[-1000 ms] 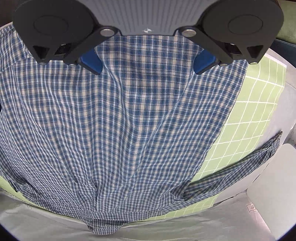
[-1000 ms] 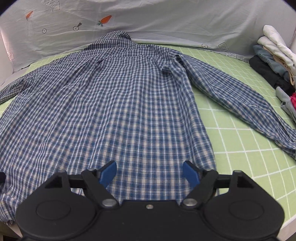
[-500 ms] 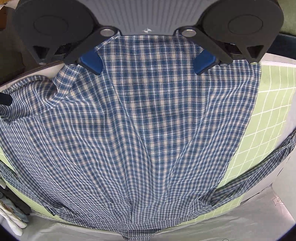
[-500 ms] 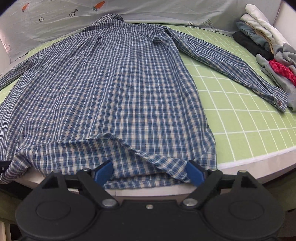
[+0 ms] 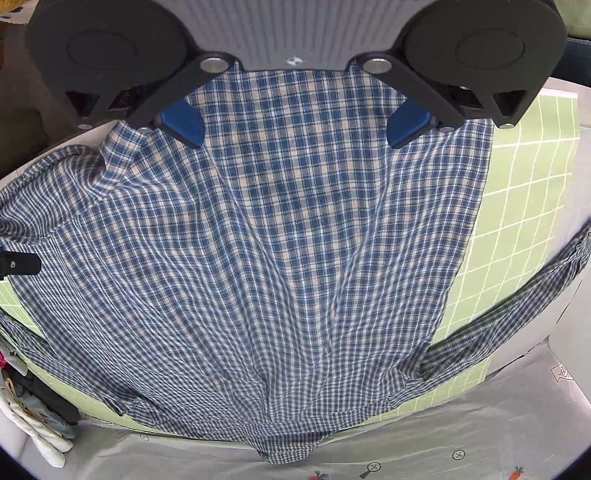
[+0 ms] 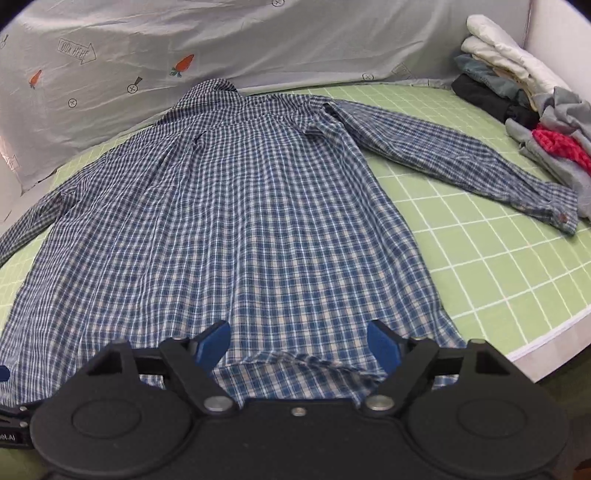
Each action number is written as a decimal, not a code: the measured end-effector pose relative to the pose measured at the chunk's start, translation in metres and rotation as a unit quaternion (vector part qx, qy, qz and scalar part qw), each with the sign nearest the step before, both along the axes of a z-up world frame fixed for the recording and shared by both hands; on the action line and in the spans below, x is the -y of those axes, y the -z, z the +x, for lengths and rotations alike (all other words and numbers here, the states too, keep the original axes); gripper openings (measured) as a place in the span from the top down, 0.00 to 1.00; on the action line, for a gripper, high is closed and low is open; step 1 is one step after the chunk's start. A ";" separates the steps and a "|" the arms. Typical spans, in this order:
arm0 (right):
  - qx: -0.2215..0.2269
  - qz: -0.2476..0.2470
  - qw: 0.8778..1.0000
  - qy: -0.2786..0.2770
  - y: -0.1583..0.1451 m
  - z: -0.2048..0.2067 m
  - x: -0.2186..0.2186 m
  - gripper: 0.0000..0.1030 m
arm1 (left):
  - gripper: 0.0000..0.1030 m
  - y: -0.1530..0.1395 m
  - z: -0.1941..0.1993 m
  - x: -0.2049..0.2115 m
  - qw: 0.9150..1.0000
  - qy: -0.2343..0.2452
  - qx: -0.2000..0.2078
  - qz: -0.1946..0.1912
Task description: Fold clothes
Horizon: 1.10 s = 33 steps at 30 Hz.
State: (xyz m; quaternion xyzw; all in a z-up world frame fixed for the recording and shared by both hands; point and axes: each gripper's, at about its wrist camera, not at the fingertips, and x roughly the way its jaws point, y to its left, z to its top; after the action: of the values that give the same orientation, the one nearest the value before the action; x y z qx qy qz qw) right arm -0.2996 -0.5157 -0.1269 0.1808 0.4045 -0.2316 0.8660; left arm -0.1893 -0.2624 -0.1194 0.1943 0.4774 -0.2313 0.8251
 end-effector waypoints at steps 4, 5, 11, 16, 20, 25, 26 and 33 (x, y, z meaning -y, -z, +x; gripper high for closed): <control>-0.019 0.026 0.999 0.013 0.015 0.008 0.004 0.51 | 0.00 0.001 0.006 -0.009 1.000 -0.014 0.001 0.006; -0.020 0.031 0.999 0.015 0.018 0.008 0.004 0.54 | 0.00 0.003 0.008 -0.011 1.000 -0.019 -0.002 0.008; -0.047 0.044 0.998 -0.009 0.016 0.002 -0.005 0.93 | 0.00 0.008 0.014 -0.020 0.999 -0.040 -0.015 0.005; -0.081 0.059 0.994 -0.032 0.013 -0.016 -0.018 0.94 | 0.00 0.010 0.015 -0.022 0.999 -0.049 -0.021 -0.001; -0.061 0.054 0.996 -0.035 0.002 -0.019 -0.020 0.91 | 0.00 0.011 0.015 -0.019 0.999 -0.049 -0.023 -0.004; -0.046 0.020 0.997 -0.053 -0.006 -0.010 -0.022 0.65 | 0.00 0.010 0.011 -0.014 0.999 -0.037 -0.018 -0.007; -0.046 0.021 0.997 -0.060 -0.005 -0.008 -0.023 0.65 | 0.00 0.009 0.010 -0.013 0.999 -0.036 -0.017 -0.006; -0.070 0.004 0.991 -0.113 0.011 0.000 -0.043 0.65 | 0.00 0.010 0.004 -0.014 0.999 -0.035 -0.019 0.003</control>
State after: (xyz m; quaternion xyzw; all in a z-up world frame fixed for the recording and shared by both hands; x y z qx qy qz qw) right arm -0.2998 -0.4729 -0.1376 0.1209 0.4830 -0.1430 0.8554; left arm -0.1849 -0.2483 -0.1296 0.1751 0.5005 -0.2048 0.8228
